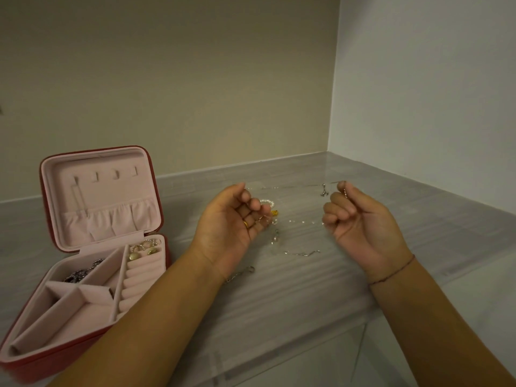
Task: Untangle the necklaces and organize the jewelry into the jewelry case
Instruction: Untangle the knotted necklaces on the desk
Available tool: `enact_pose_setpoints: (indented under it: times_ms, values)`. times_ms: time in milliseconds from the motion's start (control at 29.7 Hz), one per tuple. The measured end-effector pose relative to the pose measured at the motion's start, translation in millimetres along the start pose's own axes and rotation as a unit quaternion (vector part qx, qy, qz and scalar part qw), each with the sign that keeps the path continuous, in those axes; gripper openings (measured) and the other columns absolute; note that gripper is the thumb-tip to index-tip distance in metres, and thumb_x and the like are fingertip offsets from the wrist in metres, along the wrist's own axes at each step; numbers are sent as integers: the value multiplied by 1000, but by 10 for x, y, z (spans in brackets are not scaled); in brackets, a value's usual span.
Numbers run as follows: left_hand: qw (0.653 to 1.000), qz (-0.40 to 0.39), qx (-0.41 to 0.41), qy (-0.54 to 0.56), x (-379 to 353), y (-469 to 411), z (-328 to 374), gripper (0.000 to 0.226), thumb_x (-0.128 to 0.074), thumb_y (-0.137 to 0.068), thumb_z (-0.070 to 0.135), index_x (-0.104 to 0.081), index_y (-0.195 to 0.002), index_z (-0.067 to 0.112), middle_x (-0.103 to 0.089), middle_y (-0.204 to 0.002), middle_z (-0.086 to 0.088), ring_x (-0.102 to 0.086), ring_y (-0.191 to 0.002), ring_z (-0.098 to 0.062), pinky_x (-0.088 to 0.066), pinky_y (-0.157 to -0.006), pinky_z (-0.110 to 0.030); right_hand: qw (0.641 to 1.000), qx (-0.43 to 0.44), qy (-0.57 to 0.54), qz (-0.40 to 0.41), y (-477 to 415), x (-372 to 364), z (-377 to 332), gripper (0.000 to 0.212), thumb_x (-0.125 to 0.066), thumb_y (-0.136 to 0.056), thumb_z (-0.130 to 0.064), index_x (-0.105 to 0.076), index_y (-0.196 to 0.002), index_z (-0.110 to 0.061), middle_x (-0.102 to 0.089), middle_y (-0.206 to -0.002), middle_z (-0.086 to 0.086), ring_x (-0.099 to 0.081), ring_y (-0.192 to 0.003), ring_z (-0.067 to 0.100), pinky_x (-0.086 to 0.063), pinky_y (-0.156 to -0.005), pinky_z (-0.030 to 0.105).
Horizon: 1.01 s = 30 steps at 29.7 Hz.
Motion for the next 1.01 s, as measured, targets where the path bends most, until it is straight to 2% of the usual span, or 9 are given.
enact_pose_setpoints:
  times_ms: [101, 236, 337, 438, 606, 707, 808, 909, 1010]
  values:
    - [1000, 15, -16, 8, 10, 0, 36, 27, -51, -90, 24, -50, -64, 16, -52, -57, 0, -57, -58, -16, -51, -76, -34, 995, 37, 92, 33, -6, 44, -35, 8, -52, -87, -16, -53, -79, -17, -31, -45, -8, -30, -39, 5, -32, -37, 17]
    - [999, 31, -24, 15, 22, 2, 51, 26, -50, -91, 22, -52, -66, 15, -47, -54, 0, -50, -51, -14, -54, -64, -29, 961, 85, 243, 102, 18, 76, -120, 7, -57, -89, -12, -61, -83, -13, -33, -46, -7, -29, -40, 6, -29, -38, 17]
    - [999, 31, -18, -17, 21, -3, 40, 23, -50, -91, 20, -54, -69, 14, -42, -52, 1, -41, -48, -12, -46, -52, -24, 928, 122, 327, 126, 30, 97, -303, 4, -62, -87, -11, -65, -85, -10, -34, -46, -6, -29, -40, 7, -28, -40, 18]
    - [997, 36, -13, -70, 24, -12, 16, 20, -49, -91, 18, -55, -74, 12, -37, -52, 2, -32, -47, -11, -35, -42, -21, 889, 166, 406, 131, 30, 88, -497, 2, -68, -84, -14, -69, -83, -13, -42, -49, -4, -32, -41, 8, -32, -43, 21]
    - [986, 38, 0, -161, 36, -22, -50, 20, -51, -93, 16, -59, -75, 10, -42, -53, 2, -33, -44, -9, -29, -42, -21, 832, 188, 513, 94, 63, -19, -628, 6, -68, -84, -16, -71, -79, -17, -42, -59, 9, -35, -48, 11, -35, -44, 20]
    - [985, 27, 0, -170, 45, -18, -50, 19, -51, -93, 16, -62, -79, 9, -49, -60, 2, -39, -46, -7, -33, -42, -20, 834, 189, 508, 99, 55, 8, -634, 7, -68, -84, -18, -70, -77, -18, -40, -53, 0, -34, -44, 6, -33, -43, 14]
    - [992, 10, 9, -122, 32, -18, -45, 18, -50, -92, 16, -66, -86, 9, -50, -63, 2, -40, -46, -6, -32, -41, -18, 835, 180, 508, 113, 40, 95, -557, 9, -67, -85, -17, -68, -76, -16, -43, -43, -13, -37, -40, 1, -32, -43, 8]
    - [995, -31, 25, -90, -26, -1, -45, 21, -49, -92, 17, -67, -101, 11, -48, -62, 4, -38, -47, -6, -31, -42, -17, 835, 156, 514, 118, 39, 213, -411, 10, -66, -85, -14, -67, -75, -13, -45, -40, -14, -38, -38, 0, -31, -42, 8]
    - [990, -76, 39, -108, -84, 28, -74, 29, -51, -89, 20, -65, -114, 15, -47, -63, 5, -39, -52, -6, -34, -48, -18, 843, 117, 512, 120, 28, 319, -241, 10, -66, -85, -12, -67, -75, -13, -49, -47, -7, -40, -38, 1, -36, -42, 12]
Point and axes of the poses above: each hand's wrist, its own y-axis away from the middle knuckle, its own x-axis out of the back of the hand, z = x × y, the point moved 4 cm from there along -y, towards the middle knuckle
